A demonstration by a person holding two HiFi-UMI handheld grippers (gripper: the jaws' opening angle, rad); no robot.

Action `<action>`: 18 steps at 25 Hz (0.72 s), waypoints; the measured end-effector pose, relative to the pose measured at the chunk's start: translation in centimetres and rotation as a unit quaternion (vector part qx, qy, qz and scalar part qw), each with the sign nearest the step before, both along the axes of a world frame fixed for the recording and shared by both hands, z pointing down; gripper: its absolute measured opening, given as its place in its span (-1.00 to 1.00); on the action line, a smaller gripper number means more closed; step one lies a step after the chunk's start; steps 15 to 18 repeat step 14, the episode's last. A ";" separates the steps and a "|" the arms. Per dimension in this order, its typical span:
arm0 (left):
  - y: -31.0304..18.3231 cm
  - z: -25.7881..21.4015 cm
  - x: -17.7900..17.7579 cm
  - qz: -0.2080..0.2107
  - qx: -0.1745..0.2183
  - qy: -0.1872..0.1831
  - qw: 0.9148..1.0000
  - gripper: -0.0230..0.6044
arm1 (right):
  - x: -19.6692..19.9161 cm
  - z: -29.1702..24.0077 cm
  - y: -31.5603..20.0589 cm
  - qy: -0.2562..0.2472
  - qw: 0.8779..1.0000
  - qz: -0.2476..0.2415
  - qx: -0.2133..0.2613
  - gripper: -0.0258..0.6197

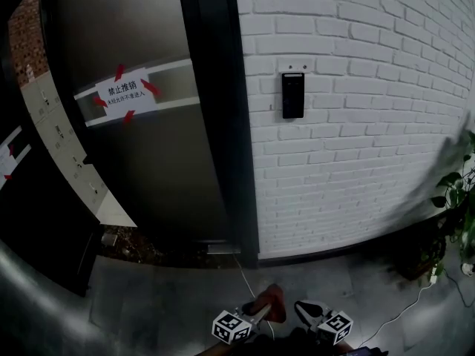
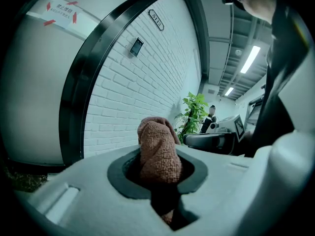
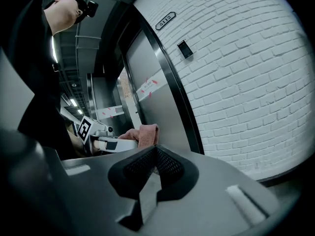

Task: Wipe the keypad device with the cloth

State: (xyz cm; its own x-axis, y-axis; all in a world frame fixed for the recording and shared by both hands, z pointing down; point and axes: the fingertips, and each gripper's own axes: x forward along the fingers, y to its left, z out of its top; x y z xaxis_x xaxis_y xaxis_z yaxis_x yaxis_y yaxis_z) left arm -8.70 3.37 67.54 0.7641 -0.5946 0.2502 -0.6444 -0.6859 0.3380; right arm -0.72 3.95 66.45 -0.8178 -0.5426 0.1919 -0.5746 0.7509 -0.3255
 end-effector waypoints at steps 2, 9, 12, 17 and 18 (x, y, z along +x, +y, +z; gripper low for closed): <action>0.1 0.4 0.0 -0.001 -0.002 0.001 1.000 -0.72 | -0.2 0.1 -0.1 -0.003 1.000 -0.005 0.000 -0.92; 0.9 1.7 0.3 -0.003 -0.013 0.008 1.000 -0.72 | -0.1 1.7 0.6 -0.006 1.000 -0.007 -0.018 -0.92; 1.5 2.3 -0.1 -0.003 -0.022 0.003 1.000 -0.72 | -0.2 2.2 1.1 -0.009 1.000 -0.007 -0.024 -0.92; 1.5 2.7 -0.6 -0.008 -0.029 0.000 1.000 -0.72 | -0.3 2.3 1.1 -0.010 1.000 -0.008 -0.025 -0.92; 1.5 2.7 -0.6 -0.008 -0.029 0.000 1.000 -0.72 | -0.3 2.3 1.1 -0.010 1.000 -0.008 -0.025 -0.92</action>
